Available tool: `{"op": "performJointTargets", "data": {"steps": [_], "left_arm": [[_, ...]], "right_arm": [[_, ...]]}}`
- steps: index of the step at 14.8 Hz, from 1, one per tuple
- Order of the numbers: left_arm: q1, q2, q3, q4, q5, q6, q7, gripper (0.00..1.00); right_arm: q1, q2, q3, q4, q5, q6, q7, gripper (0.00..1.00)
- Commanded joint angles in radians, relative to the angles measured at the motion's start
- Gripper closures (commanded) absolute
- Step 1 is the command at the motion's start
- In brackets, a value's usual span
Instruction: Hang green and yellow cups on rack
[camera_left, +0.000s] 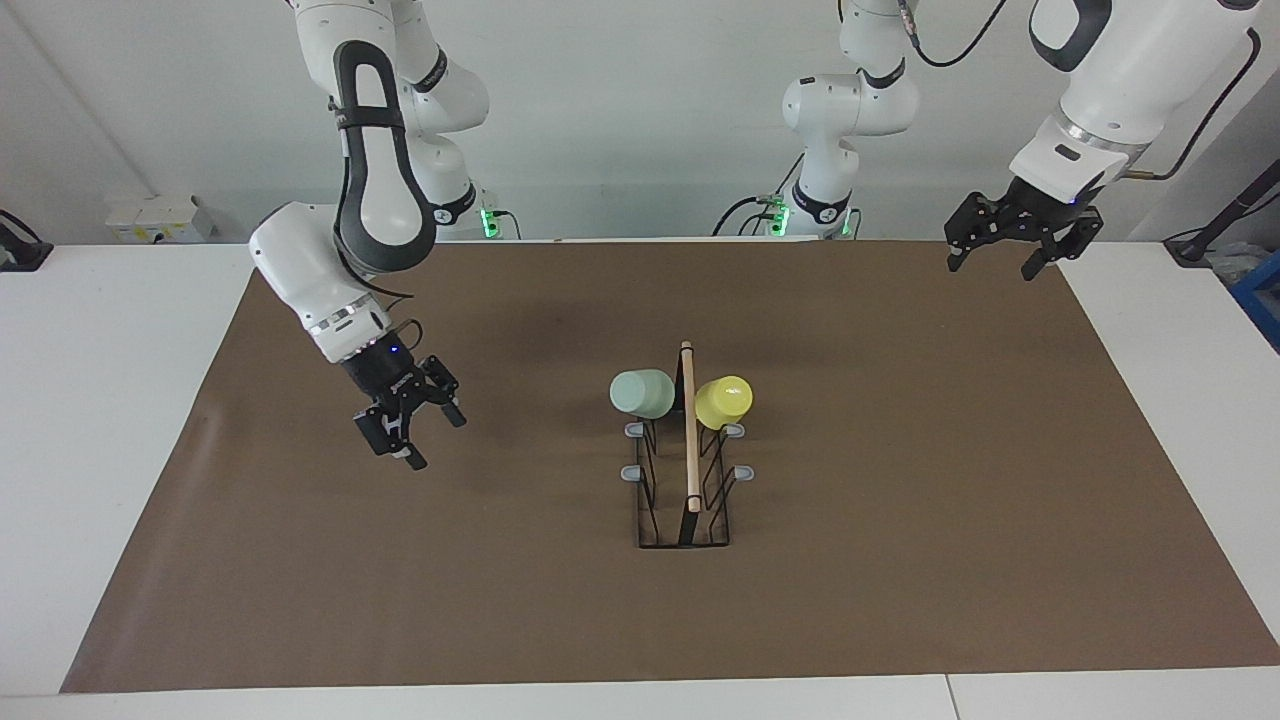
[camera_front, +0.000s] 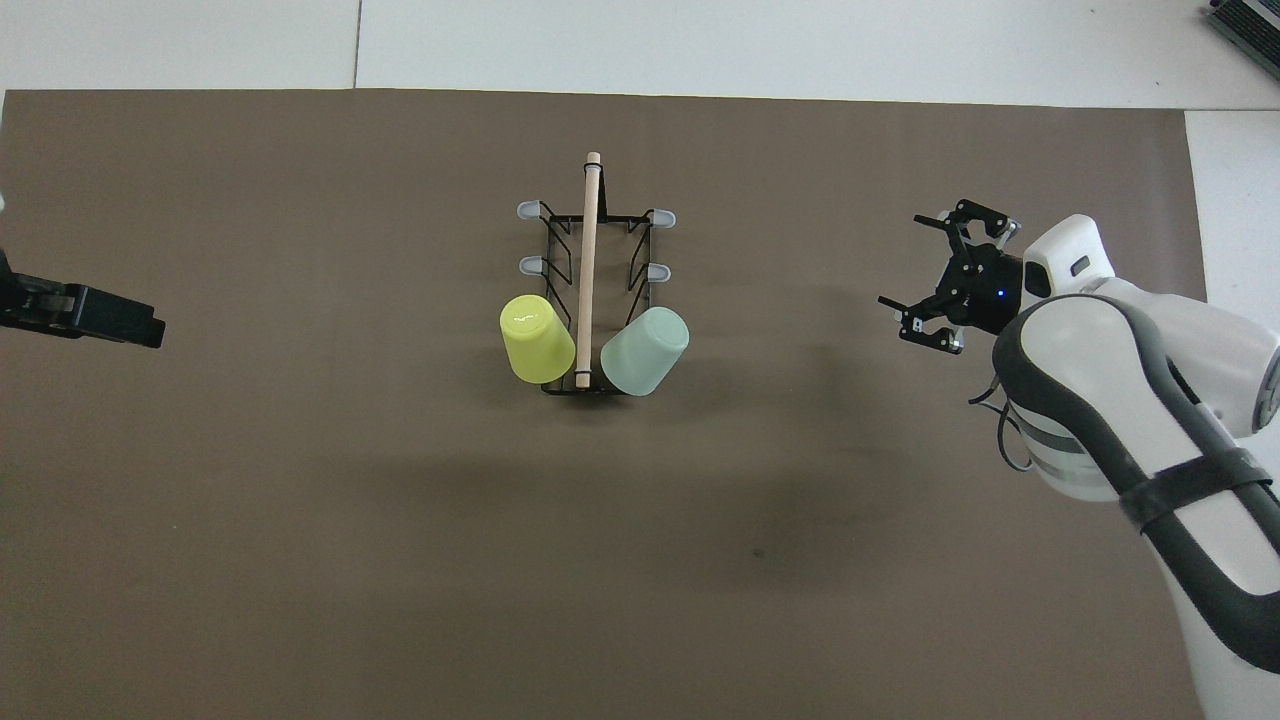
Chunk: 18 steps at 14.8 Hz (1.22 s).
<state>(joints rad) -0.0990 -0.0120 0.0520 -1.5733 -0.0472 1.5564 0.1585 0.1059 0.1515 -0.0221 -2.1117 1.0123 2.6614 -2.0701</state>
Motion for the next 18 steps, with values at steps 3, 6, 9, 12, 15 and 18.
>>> {"op": "performJointTargets", "data": {"steps": [3, 6, 9, 12, 15, 18], "left_arm": [[0.001, -0.026, 0.0, -0.031, -0.011, 0.011, -0.008, 0.0], [0.001, -0.026, 0.0, -0.031, -0.013, 0.011, -0.008, 0.0], [0.001, -0.026, 0.0, -0.031, -0.011, 0.011, -0.008, 0.0], [0.001, -0.026, 0.0, -0.031, -0.011, 0.011, -0.008, 0.0], [0.002, -0.026, 0.0, -0.033, -0.011, 0.002, -0.008, 0.0], [-0.002, -0.031, -0.001, -0.025, -0.01, -0.007, -0.002, 0.0]], "right_arm": [[-0.101, -0.03, 0.002, 0.025, -0.453, -0.061, 0.279, 0.0], [-0.14, -0.075, 0.001, 0.088, -0.724, -0.207, 0.518, 0.0], [-0.137, -0.115, 0.004, 0.137, -0.998, -0.323, 0.846, 0.0], [-0.124, -0.151, 0.013, 0.17, -1.118, -0.423, 1.143, 0.0], [-0.121, -0.184, 0.019, 0.171, -1.155, -0.457, 1.405, 0.0], [-0.077, -0.184, 0.022, 0.232, -1.155, -0.605, 1.799, 0.0]]}}
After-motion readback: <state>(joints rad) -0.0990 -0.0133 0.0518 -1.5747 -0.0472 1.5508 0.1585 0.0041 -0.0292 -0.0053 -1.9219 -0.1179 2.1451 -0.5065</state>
